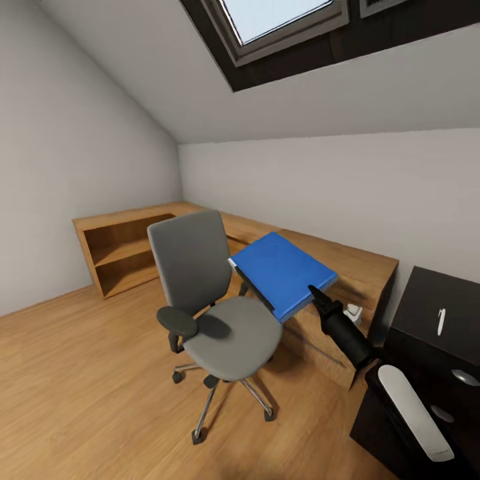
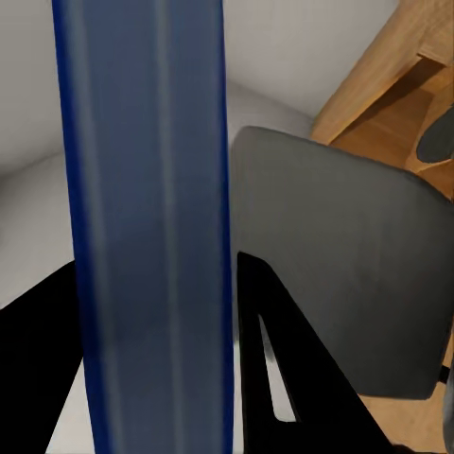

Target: In the bedroom, organize the workspace by keeping the computer under the desk, ensuring the monitor is on the desk, placing the keyboard on the desk next to the monitor, placing the mouse on the desk next to the keyboard, moving the folder from the swivel chair onto the desk next to the mouse, stacking the notebook on top of the folder with the pen on top of the notebook, and positioning the swivel chair next to the desk.

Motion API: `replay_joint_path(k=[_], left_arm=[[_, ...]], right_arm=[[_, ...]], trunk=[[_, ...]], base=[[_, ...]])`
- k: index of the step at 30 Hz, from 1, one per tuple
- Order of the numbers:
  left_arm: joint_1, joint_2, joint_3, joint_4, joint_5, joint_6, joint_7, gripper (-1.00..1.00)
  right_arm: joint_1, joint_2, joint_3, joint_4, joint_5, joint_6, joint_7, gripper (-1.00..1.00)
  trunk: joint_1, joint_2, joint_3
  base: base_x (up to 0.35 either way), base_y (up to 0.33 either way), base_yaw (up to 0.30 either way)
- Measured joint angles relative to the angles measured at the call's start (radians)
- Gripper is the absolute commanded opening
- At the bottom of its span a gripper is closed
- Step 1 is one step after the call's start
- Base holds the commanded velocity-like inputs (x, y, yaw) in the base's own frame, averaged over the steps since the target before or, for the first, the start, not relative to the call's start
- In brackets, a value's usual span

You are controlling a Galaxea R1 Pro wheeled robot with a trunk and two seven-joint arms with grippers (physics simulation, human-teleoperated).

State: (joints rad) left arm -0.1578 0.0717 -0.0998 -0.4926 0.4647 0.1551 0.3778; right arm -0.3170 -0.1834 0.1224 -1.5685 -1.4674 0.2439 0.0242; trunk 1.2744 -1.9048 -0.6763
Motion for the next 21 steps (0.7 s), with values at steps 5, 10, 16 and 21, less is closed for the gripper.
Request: replay_joint_path(k=[5, 10, 16, 21], left_arm=[[0.0, -0.03, -0.001, 0.035, -0.058, -0.028, -0.003, 1.0], [0.0, -0.034, -0.001, 0.051, -0.067, -0.065, -0.003, 1.0], [0.0, -0.04, 0.002, 0.088, -0.069, -0.126, -0.002, 1.0], [0.0, -0.041, -0.001, 0.192, -0.073, -0.278, 0.001, 1.0]], right_arm=[[0.0, 0.001, -0.013, 0.0, 0.0, -0.001, -0.001, -1.0], [0.0, 0.001, -0.014, 0.002, 0.002, -0.002, -0.009, -1.0], [0.0, 0.002, -0.022, 0.01, 0.002, -0.002, -0.02, -1.0], [0.0, 0.004, -0.024, 0.015, 0.001, -0.003, -0.02, -1.0]], trunk=[[-0.019, 0.035, 0.014], [-0.038, 0.07, 0.028], [-0.061, 0.112, 0.044], [-0.081, 0.147, 0.057]], base=[[0.0, 0.0, -0.209], [0.0, 0.0, -0.251], [0.0, 0.0, -0.256], [0.0, 0.0, -0.269]])
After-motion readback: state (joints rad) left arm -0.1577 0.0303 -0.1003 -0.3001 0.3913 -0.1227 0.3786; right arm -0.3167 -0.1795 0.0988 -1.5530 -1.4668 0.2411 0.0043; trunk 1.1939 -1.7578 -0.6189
